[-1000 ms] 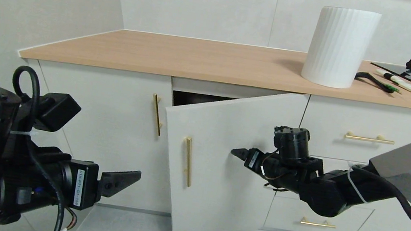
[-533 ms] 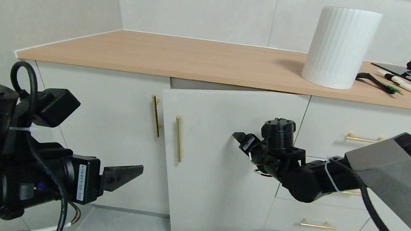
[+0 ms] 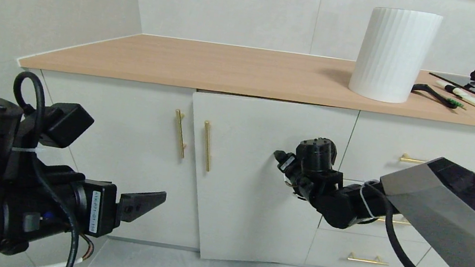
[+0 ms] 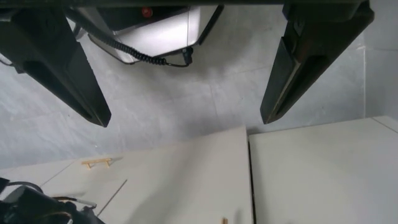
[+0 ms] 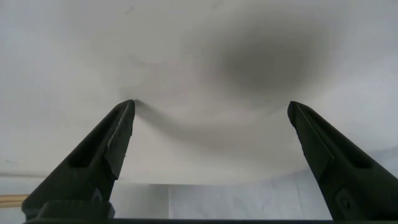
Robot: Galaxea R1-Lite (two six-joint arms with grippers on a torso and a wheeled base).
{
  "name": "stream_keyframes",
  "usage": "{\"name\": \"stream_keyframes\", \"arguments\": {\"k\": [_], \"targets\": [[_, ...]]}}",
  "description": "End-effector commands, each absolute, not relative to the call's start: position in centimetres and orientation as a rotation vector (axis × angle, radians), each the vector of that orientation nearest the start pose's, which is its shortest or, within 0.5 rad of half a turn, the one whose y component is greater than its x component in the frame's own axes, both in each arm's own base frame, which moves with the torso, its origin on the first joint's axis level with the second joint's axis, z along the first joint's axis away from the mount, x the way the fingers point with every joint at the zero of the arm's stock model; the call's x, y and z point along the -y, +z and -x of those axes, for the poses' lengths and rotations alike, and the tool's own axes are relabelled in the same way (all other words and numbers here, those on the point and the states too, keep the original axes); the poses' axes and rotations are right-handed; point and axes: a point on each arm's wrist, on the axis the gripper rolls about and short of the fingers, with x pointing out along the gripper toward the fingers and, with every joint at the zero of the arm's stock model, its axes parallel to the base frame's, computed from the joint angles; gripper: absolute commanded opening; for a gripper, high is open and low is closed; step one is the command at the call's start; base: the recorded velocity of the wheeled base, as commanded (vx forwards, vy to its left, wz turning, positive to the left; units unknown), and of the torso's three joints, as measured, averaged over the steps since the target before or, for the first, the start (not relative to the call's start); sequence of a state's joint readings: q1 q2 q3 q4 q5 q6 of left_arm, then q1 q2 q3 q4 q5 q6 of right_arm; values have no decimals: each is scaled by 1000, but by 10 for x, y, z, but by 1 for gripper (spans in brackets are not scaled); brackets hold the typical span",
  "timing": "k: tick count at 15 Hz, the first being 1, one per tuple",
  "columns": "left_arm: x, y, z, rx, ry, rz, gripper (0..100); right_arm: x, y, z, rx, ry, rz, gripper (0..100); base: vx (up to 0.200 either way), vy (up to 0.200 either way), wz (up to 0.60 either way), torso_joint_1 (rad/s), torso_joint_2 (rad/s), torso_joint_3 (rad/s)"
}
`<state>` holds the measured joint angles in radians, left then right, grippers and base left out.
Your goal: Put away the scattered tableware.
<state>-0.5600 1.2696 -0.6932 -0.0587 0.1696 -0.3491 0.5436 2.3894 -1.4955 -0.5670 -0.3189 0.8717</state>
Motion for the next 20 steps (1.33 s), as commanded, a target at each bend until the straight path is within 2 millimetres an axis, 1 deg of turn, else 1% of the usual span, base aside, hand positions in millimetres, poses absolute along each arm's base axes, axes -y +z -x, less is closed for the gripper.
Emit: {"name": "stream_keyframes", "arguments": {"k": [1, 2, 4, 6, 8, 10, 12, 14, 15, 16, 17, 18, 20], "targets": [[97, 204, -161, -547, -290, 152, 100, -241, 74, -427, -372, 46, -718, 100, 0, 0, 0, 0, 0, 0], [97, 204, -161, -546, -293, 152, 100, -238, 72, -433, -368, 13, -712, 100, 0, 0, 0, 0, 0, 0], [97, 202, -161, -549, -292, 151, 100, -231, 72, -441, -369, -18, -710, 100, 0, 0, 0, 0, 0, 0], [97, 202, -161, -548, -293, 152, 100, -226, 72, -444, -363, -29, -711, 100, 0, 0, 0, 0, 0, 0], [97, 202, -161, -548, -293, 152, 100, -226, 74, -445, -355, -29, -714, 100, 0, 0, 0, 0, 0, 0], [97, 202, -161, -546, -293, 152, 100, -225, 82, -439, -353, -26, -714, 100, 0, 0, 0, 0, 0, 0], [96, 203, -160, -542, -294, 154, 100, -230, 112, -404, -375, 44, -706, 100, 0, 0, 0, 0, 0, 0], [96, 206, -160, -527, -296, 161, 100, -231, 152, -360, -336, 152, -660, 100, 0, 0, 0, 0, 0, 0], [95, 209, -160, -500, -300, 172, 100, -227, 169, -338, -302, 208, -631, 100, 0, 0, 0, 0, 0, 0], [94, 216, -158, -447, -312, 192, 100, -220, 184, -314, -263, 258, -583, 100, 0, 0, 0, 0, 0, 0], [90, 226, -156, -378, -312, 222, 100, -208, 200, -293, -199, 292, -548, 100, 0, 0, 0, 0, 0, 0], [82, 235, -151, -318, -303, 244, 100, -192, 212, -272, -146, 307, -518, 100, 0, 0, 0, 0, 0, 0], [72, 251, -133, -229, -322, 273, 100, -155, 223, -222, -96, 314, -397, 100, 0, 0, 0, 0, 0, 0]]}}
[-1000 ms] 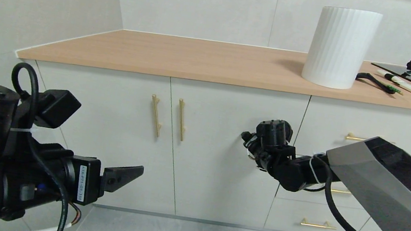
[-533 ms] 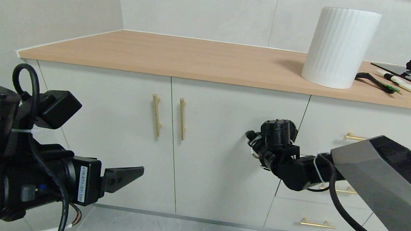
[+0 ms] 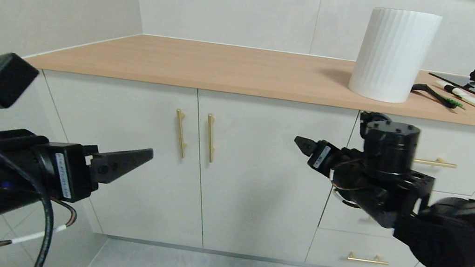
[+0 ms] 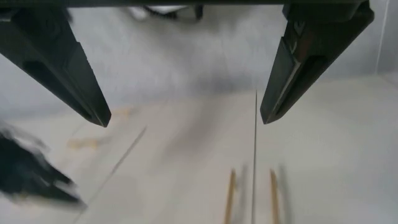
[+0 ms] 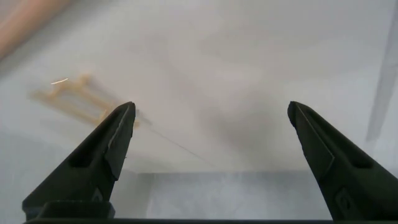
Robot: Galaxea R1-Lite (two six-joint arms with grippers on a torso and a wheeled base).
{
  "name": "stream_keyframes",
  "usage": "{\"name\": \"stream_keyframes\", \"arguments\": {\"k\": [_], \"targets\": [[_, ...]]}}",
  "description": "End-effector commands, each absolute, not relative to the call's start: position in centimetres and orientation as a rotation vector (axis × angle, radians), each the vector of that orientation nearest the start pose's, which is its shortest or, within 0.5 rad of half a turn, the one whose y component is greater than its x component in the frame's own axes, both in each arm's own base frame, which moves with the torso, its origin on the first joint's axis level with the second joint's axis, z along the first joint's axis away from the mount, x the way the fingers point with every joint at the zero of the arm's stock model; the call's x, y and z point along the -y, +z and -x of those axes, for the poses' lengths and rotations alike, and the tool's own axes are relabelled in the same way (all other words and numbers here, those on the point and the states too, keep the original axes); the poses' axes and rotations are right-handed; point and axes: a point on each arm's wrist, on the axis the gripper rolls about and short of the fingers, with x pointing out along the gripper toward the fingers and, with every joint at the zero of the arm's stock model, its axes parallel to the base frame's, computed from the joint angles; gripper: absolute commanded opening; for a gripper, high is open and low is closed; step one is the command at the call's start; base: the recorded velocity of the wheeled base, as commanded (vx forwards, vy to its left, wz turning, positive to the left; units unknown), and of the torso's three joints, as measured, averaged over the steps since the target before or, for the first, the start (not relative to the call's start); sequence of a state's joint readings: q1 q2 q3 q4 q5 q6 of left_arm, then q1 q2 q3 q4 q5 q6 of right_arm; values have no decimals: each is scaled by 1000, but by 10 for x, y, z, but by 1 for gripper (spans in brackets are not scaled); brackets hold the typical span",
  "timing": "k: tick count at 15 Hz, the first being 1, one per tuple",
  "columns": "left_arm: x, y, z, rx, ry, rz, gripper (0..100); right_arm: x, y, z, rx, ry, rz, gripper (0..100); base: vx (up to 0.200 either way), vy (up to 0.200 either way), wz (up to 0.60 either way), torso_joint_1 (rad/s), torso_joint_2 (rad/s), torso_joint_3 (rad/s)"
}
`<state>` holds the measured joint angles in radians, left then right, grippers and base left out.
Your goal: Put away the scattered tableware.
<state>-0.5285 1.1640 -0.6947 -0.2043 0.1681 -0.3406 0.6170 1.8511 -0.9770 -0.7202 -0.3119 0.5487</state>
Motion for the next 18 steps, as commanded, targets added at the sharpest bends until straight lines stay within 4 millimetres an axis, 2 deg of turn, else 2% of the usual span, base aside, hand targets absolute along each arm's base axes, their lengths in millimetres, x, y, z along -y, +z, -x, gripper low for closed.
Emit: {"name": "stream_keyframes", "arguments": {"k": [1, 3, 4, 5, 7, 9, 12, 13, 15, 16, 18], "targets": [[67, 257, -124, -192, -329, 287, 100, -137, 230, -198, -55, 317, -352, 100, 0, 0, 0, 0, 0, 0], [52, 256, -98, -146, -333, 304, 100, -99, 242, -147, 45, 318, -297, 100, 0, 0, 0, 0, 0, 0], [45, 253, -86, -127, -336, 309, 100, -84, 243, -129, 83, 304, -263, 100, 0, 0, 0, 0, 0, 0], [35, 249, -69, -96, -337, 293, 100, -59, 238, -101, 122, 251, -203, 100, 0, 0, 0, 0, 0, 0], [12, 235, -34, -41, -286, 231, 100, -17, 221, -60, 167, 69, -135, 100, 0, 0, 0, 0, 0, 0], [-7, 217, 6, 8, -244, 184, 100, 4, 203, -13, 181, -27, -115, 100, 0, 0, 0, 0, 0, 0], [-18, 183, 50, 63, -120, 168, 100, 12, 171, 52, 179, -225, 15, 100, 0, 0, 0, 0, 0, 0], [-18, 176, 59, 92, -85, 171, 100, 12, 168, 52, 157, -262, 27, 100, 0, 0, 0, 0, 0, 0], [-16, 170, 58, 89, -24, 172, 100, 9, 165, 59, 198, -339, 29, 100, 0, 0, 0, 0, 0, 0], [-14, 168, 57, 85, 43, 174, 100, 7, 156, 61, 195, -328, 40, 100, 0, 0, 0, 0, 0, 0], [-10, 160, 53, 75, 173, 162, 100, 8, 134, 51, 132, -372, 39, 100, 0, 0, 0, 0, 0, 0]]}}
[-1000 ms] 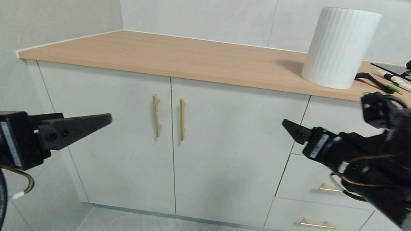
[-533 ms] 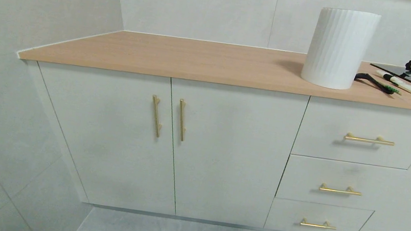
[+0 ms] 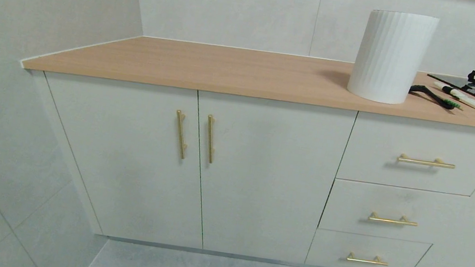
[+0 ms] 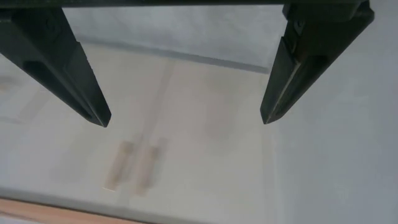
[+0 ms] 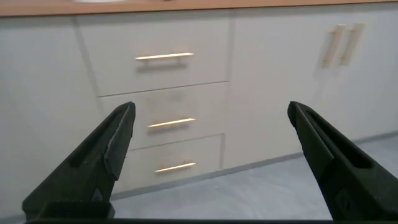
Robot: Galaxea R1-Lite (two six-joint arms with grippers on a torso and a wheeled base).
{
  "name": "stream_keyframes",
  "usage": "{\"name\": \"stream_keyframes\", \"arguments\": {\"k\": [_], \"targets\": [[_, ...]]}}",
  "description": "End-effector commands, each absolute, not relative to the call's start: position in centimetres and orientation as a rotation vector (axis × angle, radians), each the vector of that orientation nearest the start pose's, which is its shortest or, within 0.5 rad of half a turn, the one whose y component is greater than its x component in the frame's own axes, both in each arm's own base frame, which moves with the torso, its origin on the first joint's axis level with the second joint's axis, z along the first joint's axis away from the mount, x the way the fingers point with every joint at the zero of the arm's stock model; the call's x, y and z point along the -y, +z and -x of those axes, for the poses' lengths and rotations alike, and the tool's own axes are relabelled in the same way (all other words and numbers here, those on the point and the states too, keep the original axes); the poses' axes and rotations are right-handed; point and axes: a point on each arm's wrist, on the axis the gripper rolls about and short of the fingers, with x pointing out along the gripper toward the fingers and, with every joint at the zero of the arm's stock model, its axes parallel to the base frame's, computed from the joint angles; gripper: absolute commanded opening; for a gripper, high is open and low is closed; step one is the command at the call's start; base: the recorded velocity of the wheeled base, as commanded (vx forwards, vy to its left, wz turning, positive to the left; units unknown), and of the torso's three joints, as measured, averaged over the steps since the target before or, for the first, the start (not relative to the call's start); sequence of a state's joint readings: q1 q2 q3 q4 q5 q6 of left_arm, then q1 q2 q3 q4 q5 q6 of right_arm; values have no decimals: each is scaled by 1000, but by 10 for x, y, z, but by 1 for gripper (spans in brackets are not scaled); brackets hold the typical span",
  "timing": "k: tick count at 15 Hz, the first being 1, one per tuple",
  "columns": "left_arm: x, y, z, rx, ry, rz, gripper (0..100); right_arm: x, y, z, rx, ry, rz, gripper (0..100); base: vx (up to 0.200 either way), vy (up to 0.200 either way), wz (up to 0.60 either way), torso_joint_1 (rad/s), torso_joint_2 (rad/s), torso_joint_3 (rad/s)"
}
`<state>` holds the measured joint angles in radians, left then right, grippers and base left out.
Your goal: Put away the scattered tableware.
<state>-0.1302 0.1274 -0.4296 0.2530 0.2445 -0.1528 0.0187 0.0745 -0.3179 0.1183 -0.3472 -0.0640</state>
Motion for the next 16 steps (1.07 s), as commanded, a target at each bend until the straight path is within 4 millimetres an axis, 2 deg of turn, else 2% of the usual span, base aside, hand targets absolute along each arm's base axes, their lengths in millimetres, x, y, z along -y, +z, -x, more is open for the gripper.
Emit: {"name": "stream_keyframes", "arguments": {"k": [1, 2, 3, 4, 7, 9, 11, 16], "targets": [[-7, 155, 56, 94, 218, 149, 100, 8, 128, 48, 125, -370, 39, 100, 0, 0, 0, 0, 0, 0], [-7, 155, 56, 94, 218, 149, 100, 8, 128, 48, 125, -370, 39, 100, 0, 0, 0, 0, 0, 0], [-5, 139, 58, 95, 236, 35, 100, 8, 106, 36, 68, -367, 51, 100, 0, 0, 0, 0, 0, 0], [-5, 131, 52, 77, 243, 16, 100, 7, 84, 24, 64, -340, 50, 100, 0, 0, 0, 0, 0, 0], [-2, 98, 35, -14, 112, -34, 100, 4, 80, 23, 41, -195, -4, 100, 0, 0, 0, 0, 0, 0], [-2, 81, 25, 5, 97, -63, 100, 2, 80, 23, 40, -112, 0, 100, 0, 0, 0, 0, 0, 0], [0, 79, 23, 30, 35, -55, 100, 0, 75, 23, -18, 8, 1, 100, 0, 0, 0, 0, 0, 0], [0, 75, 23, -5, 8, -46, 100, 0, 75, 23, -6, 11, 1, 100, 0, 0, 0, 0, 0, 0]]}}
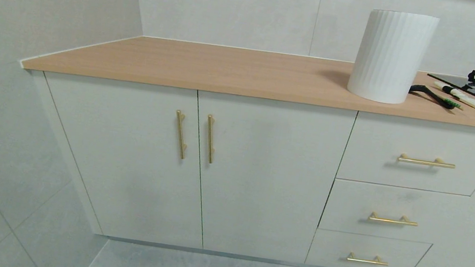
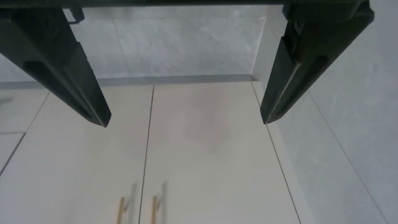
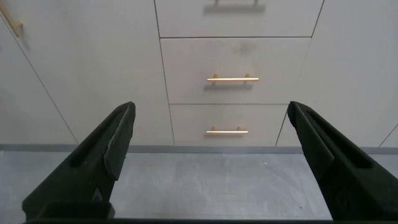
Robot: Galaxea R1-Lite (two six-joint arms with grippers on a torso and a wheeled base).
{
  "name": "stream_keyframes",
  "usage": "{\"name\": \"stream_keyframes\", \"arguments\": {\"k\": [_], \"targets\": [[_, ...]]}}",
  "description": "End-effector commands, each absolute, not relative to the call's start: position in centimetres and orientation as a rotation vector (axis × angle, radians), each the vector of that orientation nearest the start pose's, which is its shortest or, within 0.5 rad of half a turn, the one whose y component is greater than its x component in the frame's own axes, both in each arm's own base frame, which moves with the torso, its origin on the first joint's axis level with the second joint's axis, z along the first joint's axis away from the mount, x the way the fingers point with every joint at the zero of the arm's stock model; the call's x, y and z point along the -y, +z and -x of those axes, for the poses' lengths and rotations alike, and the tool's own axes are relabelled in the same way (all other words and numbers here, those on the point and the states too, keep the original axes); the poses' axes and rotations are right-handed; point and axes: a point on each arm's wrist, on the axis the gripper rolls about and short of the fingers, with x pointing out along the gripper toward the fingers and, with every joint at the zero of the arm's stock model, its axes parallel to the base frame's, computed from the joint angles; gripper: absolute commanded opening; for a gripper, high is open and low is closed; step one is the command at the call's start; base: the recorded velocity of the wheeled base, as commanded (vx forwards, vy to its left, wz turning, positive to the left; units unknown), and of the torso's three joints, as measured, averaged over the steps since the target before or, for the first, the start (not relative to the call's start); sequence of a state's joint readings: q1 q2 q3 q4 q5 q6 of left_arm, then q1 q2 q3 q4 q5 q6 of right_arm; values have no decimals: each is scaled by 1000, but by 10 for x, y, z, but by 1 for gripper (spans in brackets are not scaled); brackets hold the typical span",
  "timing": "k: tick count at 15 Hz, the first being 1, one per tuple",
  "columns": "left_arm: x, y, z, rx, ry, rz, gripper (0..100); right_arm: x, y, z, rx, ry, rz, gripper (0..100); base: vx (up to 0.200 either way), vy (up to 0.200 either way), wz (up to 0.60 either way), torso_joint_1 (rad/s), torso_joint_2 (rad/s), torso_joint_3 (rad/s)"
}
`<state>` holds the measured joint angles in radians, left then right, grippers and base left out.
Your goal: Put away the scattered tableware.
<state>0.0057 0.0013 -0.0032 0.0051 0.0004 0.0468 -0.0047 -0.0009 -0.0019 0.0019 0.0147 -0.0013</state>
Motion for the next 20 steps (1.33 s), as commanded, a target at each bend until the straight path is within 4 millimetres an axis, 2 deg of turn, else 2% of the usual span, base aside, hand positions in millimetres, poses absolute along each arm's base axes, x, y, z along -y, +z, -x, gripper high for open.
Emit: {"name": "stream_keyframes", "arguments": {"k": [1, 6, 15, 20], "targets": [[0, 75, 23, -5, 6, -51, 100, 0, 75, 23, -8, 11, 3, 100, 0, 0, 0, 0, 0, 0], [0, 76, 23, -3, 8, 5, 100, -1, 75, 23, -6, 17, -3, 100, 0, 0, 0, 0, 0, 0], [0, 76, 23, -3, 8, 0, 100, -1, 75, 23, -5, 15, -3, 100, 0, 0, 0, 0, 0, 0], [0, 76, 23, -3, 8, 0, 100, -1, 75, 23, -5, 15, -3, 100, 0, -200, 0, 1, 3, 4]]}}
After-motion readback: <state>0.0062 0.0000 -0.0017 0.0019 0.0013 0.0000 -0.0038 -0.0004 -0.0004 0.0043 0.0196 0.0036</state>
